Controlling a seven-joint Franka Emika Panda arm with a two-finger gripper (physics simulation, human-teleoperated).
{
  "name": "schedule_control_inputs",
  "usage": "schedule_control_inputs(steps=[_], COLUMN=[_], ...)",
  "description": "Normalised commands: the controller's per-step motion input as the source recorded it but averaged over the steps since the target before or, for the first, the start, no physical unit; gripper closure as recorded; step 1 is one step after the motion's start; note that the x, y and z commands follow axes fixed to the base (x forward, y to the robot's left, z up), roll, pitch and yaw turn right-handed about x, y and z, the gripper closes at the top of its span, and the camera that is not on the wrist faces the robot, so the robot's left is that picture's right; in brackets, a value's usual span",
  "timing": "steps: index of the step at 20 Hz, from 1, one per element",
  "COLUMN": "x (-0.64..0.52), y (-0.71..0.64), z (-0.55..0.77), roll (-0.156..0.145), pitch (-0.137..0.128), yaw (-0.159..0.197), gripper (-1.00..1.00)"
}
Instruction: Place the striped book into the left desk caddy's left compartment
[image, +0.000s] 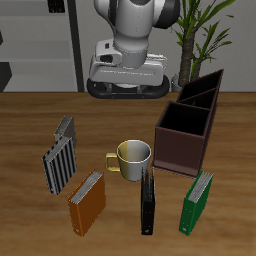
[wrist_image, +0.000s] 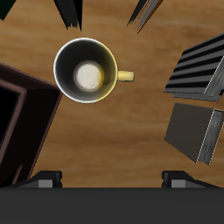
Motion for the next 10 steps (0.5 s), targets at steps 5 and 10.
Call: schedule_control_inputs(steps=[5, 10], x=[0.02, 0.14], y=[-0.07, -0.19], z=[0.01, 0.06], roll=[-0.003, 0.028], pitch=[0.012, -0.005], yaw=[0.009, 0.082], gripper=[-1.00, -1.00])
